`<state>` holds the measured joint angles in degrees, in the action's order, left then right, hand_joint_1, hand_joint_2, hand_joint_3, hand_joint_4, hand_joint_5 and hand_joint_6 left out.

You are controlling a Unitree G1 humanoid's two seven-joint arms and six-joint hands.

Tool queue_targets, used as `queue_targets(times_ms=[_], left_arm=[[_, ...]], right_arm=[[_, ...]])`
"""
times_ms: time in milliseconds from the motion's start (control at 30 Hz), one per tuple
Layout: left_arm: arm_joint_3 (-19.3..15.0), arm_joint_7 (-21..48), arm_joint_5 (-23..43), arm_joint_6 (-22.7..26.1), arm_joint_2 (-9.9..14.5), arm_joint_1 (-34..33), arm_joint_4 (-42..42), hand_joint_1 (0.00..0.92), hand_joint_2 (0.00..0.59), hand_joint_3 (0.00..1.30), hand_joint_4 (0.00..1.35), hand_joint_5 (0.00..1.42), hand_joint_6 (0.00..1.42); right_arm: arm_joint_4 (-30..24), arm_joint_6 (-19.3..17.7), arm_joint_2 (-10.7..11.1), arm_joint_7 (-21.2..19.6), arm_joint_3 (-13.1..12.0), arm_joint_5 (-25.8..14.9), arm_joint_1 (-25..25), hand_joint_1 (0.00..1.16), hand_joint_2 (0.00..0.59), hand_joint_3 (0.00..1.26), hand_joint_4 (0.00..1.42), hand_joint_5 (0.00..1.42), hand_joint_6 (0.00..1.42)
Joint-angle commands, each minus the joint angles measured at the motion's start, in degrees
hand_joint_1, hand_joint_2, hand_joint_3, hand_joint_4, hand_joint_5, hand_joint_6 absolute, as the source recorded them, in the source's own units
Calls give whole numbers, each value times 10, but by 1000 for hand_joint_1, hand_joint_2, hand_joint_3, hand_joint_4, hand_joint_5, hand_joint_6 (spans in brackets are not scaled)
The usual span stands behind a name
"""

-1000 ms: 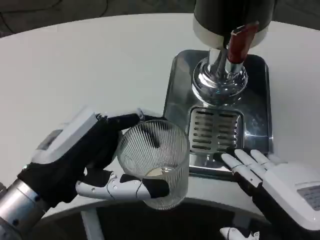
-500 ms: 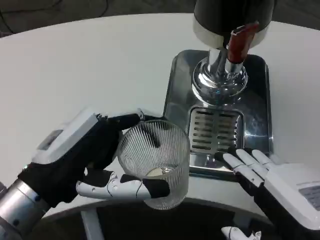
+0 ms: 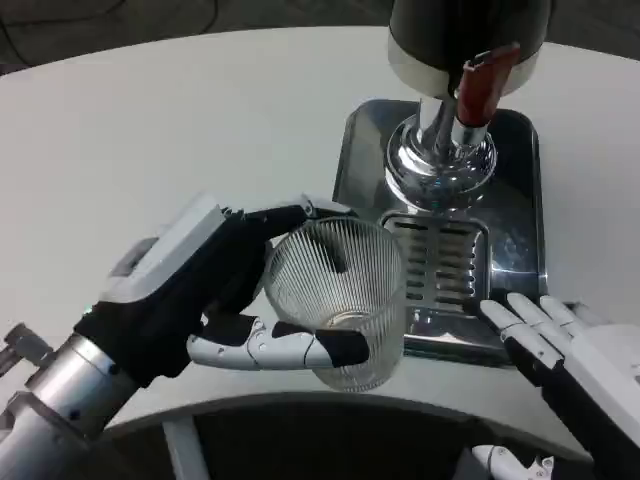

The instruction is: Grasp the cup under the faucet to collect the drink, then remove the cup.

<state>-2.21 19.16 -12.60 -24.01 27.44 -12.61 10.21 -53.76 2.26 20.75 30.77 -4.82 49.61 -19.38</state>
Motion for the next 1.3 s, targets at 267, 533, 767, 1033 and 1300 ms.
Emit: queue_targets(times_ms=[267, 533, 767, 1033, 1300], left_arm=[[52, -43, -75, 1, -34, -90, -78, 489, 68, 1061, 1273, 1424, 1424], [78, -75, -117, -3, -44, -135, -135, 489, 68, 1061, 1273, 1424, 1424], [103, -116, -156, -11, -52, -185, -200, 489, 68, 1061, 1273, 1424, 1424], [120, -199, -205, -19, -61, -258, -308, 489, 68, 1061, 1273, 1424, 1424], [140, -255, -222, -19, -76, -315, -390, 489, 68, 1061, 1273, 1424, 1424]], right_arm=[[-18, -5, -2, -12, -58, -37, -37, 301, 414, 54, 0, 0, 0], [-23, -15, 1, -21, -89, -65, -63, 301, 414, 54, 0, 0, 0], [-29, -21, 2, -26, -110, -84, -82, 301, 414, 54, 0, 0, 0], [-37, -23, 1, -25, -127, -100, -99, 301, 414, 54, 0, 0, 0], [-49, -32, 1, -26, -144, -110, -114, 302, 415, 62, 0, 0, 0]])
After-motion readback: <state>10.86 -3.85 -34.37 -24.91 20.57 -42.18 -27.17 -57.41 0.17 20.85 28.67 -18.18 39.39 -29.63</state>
